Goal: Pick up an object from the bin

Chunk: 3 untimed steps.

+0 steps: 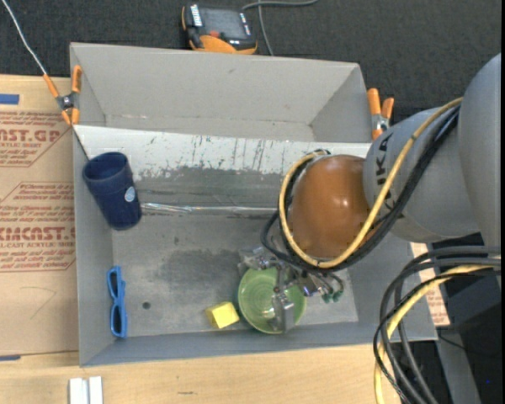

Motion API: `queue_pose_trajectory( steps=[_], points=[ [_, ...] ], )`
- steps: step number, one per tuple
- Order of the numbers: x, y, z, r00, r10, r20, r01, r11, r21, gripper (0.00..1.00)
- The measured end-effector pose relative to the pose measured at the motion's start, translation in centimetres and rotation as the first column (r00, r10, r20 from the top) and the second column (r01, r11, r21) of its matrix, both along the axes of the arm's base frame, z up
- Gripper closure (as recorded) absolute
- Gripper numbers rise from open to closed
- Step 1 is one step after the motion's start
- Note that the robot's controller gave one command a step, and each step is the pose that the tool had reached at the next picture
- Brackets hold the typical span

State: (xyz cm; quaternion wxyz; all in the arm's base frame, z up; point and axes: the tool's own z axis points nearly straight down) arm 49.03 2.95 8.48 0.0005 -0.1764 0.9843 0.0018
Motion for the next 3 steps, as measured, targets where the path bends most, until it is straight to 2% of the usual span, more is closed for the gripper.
queue_pose_trajectory(
  steps=[1, 2, 3],
  points=[
    [0.4, 0.0, 0.4, 1.000, 0.001, 0.015, -0.001, 1.000, 0.001, 1.00],
    [3.4, 1.1, 7.7, 0.996, -0.090, 0.025, 0.090, 0.996, 0.005, 1.00],
    [4.9, 0.6, 19.8, 0.998, -0.041, 0.038, 0.041, 0.999, 0.005, 1.00]
  ],
)
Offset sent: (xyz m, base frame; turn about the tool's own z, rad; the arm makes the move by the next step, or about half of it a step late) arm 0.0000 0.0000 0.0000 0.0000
